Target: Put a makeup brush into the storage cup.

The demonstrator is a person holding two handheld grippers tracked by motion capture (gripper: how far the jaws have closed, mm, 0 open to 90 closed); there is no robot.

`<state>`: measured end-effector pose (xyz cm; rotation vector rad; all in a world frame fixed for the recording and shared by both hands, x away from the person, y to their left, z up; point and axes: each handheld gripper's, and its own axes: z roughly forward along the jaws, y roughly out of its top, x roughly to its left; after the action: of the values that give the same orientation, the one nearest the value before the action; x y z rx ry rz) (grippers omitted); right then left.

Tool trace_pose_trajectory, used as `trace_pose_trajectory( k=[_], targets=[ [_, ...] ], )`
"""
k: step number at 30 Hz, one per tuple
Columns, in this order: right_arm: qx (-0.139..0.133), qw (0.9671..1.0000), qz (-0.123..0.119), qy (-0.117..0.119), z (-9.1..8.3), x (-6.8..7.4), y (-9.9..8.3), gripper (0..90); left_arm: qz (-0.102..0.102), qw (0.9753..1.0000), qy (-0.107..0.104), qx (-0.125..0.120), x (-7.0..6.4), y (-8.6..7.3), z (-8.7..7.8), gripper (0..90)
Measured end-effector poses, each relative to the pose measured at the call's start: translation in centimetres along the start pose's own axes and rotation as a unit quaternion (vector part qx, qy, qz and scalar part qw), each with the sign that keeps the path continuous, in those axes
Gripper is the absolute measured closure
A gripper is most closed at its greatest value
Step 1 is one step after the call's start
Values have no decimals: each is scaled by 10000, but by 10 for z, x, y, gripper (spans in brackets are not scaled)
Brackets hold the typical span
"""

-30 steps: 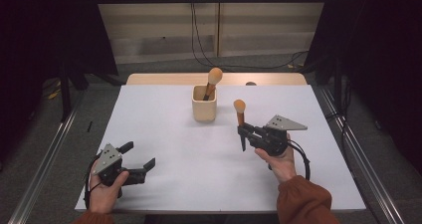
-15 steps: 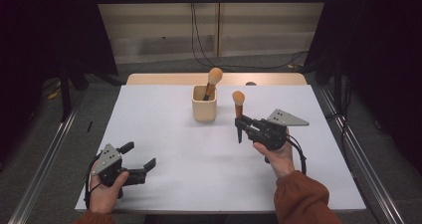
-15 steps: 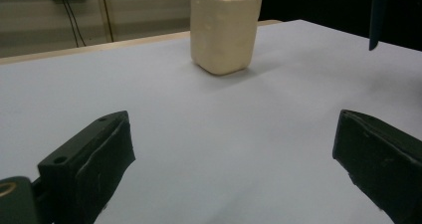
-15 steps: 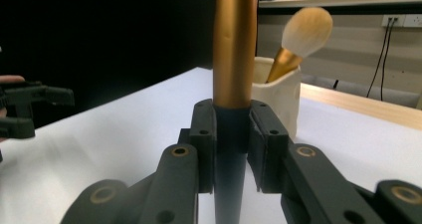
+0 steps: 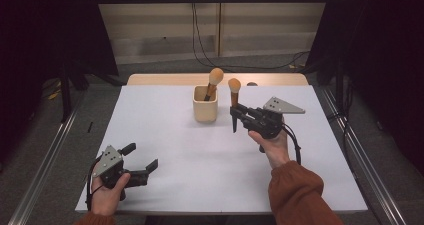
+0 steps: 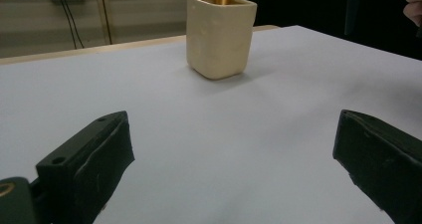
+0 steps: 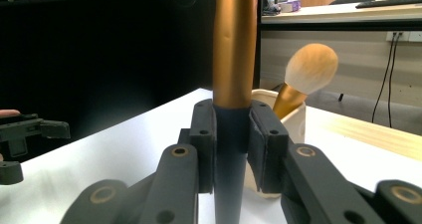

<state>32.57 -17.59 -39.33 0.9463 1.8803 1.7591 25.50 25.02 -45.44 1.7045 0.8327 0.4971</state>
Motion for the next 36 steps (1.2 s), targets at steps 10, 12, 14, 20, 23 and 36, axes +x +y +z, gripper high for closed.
trace_pose_trajectory(
  k=[10,12,14,20,23,36],
  targets=[
    [-128,9998,-140,-41,19,0,19,755,87,9999,39,-48,1,0,-1,23],
    [-144,9997,-200,-40,23,0,23,755,82,9999,63,-75,1,1,-1,23],
    [-170,9995,-253,-24,27,0,28,755,63,9999,38,-103,1,1,-1,23],
    [-136,9995,-282,-79,40,-7,38,755,112,9999,53,-85,2,2,1,23],
    [-212,9995,-217,-109,47,-9,43,755,132,9999,54,-96,2,2,1,24],
    [-160,9992,-93,-344,81,-19,46,755,146,9999,52,-43,4,0,1,26]
  ],
)
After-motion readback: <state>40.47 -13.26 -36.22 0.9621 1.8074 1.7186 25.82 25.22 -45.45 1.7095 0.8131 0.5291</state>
